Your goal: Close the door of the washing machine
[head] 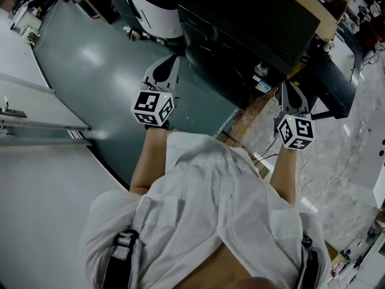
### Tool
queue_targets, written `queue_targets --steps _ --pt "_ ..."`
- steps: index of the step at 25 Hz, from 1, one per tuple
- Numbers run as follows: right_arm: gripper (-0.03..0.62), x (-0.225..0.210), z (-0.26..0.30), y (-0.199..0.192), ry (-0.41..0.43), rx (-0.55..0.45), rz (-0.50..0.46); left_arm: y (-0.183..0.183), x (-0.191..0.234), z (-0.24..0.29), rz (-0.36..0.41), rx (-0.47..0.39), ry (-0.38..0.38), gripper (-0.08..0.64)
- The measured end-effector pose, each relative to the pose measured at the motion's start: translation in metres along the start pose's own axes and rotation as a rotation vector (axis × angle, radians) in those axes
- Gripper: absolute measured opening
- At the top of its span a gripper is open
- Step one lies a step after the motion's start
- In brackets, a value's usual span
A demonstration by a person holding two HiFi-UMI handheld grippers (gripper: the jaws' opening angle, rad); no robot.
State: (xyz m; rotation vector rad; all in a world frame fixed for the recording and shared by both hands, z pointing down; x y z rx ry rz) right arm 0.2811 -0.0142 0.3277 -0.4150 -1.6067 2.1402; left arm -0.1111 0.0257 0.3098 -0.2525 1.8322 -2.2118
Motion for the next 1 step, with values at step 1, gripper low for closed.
queue_targets --steps 1 --pt "0.026 -0.0001 0.0005 0.0001 0.000 0.000 -0.001 0.0001 0.0003 0.0003 0.001 0.000 0.000 0.014"
Point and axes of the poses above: the fingertips, and each gripper's own axes: z forward along the fingers, x to its left, y out of its top, the point moved 9 cm from there along -z, backward along the fingers, and after that the axes turned 9 degrees about x, right-handed, at the moved point
